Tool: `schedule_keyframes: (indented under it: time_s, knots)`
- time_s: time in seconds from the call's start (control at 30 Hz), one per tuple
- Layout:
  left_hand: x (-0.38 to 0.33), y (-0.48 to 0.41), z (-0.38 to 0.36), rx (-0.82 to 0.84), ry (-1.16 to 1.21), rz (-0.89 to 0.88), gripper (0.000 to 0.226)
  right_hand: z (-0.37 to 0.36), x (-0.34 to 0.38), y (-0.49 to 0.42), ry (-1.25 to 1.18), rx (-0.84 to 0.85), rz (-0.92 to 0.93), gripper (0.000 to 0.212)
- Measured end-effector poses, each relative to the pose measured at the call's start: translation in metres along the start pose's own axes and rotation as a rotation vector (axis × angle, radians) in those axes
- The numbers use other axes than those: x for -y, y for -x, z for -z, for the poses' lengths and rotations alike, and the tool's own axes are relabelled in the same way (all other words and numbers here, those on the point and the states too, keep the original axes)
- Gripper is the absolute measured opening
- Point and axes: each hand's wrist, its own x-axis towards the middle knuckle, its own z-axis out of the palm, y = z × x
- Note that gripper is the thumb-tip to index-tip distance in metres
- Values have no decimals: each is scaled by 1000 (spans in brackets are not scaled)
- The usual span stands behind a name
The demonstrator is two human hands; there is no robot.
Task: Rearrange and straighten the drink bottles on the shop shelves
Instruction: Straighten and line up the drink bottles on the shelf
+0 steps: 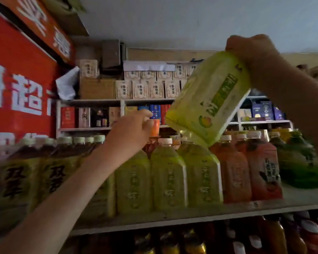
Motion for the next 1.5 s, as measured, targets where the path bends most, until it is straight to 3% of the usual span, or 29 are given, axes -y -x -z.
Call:
schedule_keyframes:
  time_s: [0.07, 0.17, 0.27, 0.37, 0.63, 0.77, 1.13, 1.27, 1.5]
  knots:
    - [31, -4, 3, 78, -181, 76, 33, -28, 2, -8, -37, -92, -2, 15]
    - [54, -4, -3, 207, -275, 138, 37, -71, 2, -18, -53, -179, 9, 20]
    - [63, -2, -13, 341, -273, 174, 42, -111, -4, -17, 62, -216, 45, 30]
    - [68, -2, -22, 423, -237, 212, 53, -148, -20, -13, 132, -189, 78, 18]
    - [80, -6, -36, 319, -117, 186, 27, -226, -73, -14, 163, -49, 111, 18]
    - [88, -8, -39, 296, -73, 211, 21, -253, -92, -10, 262, 138, 109, 17]
    - [94, -8, -43, 260, -130, 136, 42, -278, -126, 7, 618, 825, 177, 40]
    - [94, -6, -44, 253, -152, 129, 42, -275, -127, 11, 718, 1057, 32, 28]
    - [100, -7, -44, 276, -123, 146, 47, -274, -142, 27, 917, 1198, -26, 10]
